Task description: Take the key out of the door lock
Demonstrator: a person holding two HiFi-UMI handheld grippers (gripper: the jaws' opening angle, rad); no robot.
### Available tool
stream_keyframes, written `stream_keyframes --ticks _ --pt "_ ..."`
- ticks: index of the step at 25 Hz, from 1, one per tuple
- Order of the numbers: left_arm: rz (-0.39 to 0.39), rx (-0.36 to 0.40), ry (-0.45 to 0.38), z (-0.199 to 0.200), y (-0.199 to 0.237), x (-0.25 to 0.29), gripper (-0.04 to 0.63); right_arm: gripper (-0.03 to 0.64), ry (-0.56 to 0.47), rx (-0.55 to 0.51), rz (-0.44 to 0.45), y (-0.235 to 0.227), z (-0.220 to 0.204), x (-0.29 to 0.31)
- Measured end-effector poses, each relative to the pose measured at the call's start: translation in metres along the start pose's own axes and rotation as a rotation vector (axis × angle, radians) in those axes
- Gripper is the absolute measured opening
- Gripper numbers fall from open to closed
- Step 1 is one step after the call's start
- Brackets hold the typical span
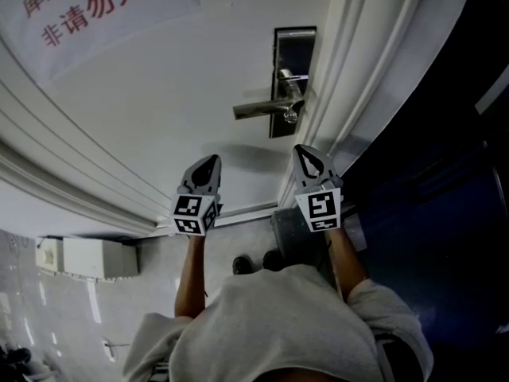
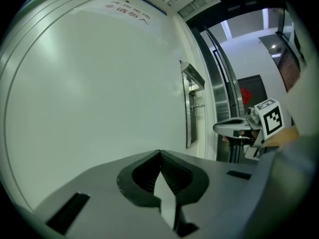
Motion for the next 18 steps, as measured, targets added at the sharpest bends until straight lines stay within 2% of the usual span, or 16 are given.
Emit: stream_keyframes --ticks 6,9,16,18 --pt "-0.013 -0.005 0.002 -0.002 0.007 -0.005 0.017 0.023 -0.017 -0.101 -0.042 -0.006 0.027 -0.005" --pt "-0.025 -0.003 -0.007 0.000 0.007 -0.005 0.017 0.023 -0.025 -0.186 -0.059 -0.008 0.041 -0.006" --pt "-0.035 -0.011 -0.012 -0.004 0.005 -0.004 0.017 0.023 0.016 -0.507 -0.108 -0.011 0.061 -0.005" --pt "-0.039 -0.012 -0.014 -0.003 0.005 -0.003 0.017 0.023 0.026 -0.626 -0.130 -0.010 0.064 -0.003"
Point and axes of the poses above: the fingertips, and each gripper's own axes: x forward along the fingers, y to its left, z out of its top, the point moved 3 cm from there along -x, backward along the fingers, and after that the axes turned 5 degrees about y, right-handed, at the moved point
